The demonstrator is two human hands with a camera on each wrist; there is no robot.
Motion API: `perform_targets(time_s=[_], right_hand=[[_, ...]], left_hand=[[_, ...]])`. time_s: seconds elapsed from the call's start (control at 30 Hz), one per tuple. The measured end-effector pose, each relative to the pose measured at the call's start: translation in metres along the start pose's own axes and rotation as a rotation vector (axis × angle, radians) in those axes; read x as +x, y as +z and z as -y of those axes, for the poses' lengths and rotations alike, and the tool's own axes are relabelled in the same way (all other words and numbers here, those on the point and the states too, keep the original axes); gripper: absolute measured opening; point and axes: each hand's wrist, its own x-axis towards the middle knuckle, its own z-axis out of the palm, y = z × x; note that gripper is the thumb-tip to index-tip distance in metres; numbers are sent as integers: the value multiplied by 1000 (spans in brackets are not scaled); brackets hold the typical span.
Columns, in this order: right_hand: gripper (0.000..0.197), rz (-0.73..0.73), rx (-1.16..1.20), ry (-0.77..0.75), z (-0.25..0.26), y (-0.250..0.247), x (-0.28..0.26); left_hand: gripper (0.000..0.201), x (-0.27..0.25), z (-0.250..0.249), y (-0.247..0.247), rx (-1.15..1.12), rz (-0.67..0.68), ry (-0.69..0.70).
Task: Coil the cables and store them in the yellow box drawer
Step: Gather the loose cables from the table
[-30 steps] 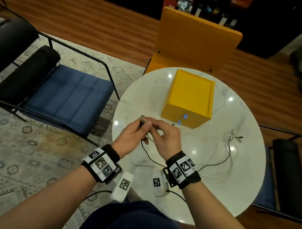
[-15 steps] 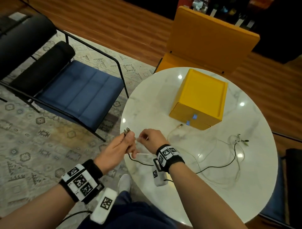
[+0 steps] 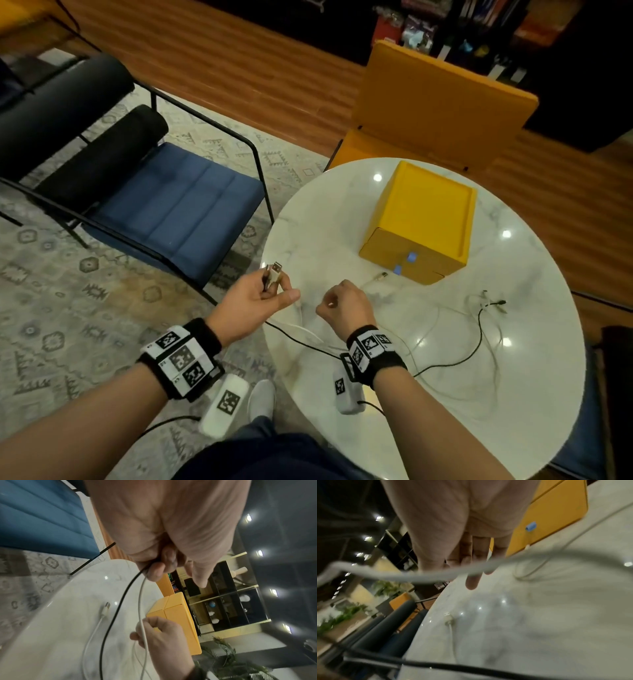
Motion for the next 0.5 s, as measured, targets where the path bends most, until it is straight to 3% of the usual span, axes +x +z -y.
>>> perform_targets(time_s=[0.13,0.23,0.4,0.5], right_hand=[[34,165,-127,-41,6,9,1],[48,294,-269,8,12,23,8],[38,330,-347,63,17,34,13],[30,245,-239,96,8,13,10]], left_hand=[[23,14,-8,-8,-95,18,-54],[40,13,-9,-5,-140,20,-94],[39,6,-4,3,-103,21,-104],[41,3,-4,7,-62,-9,-104]])
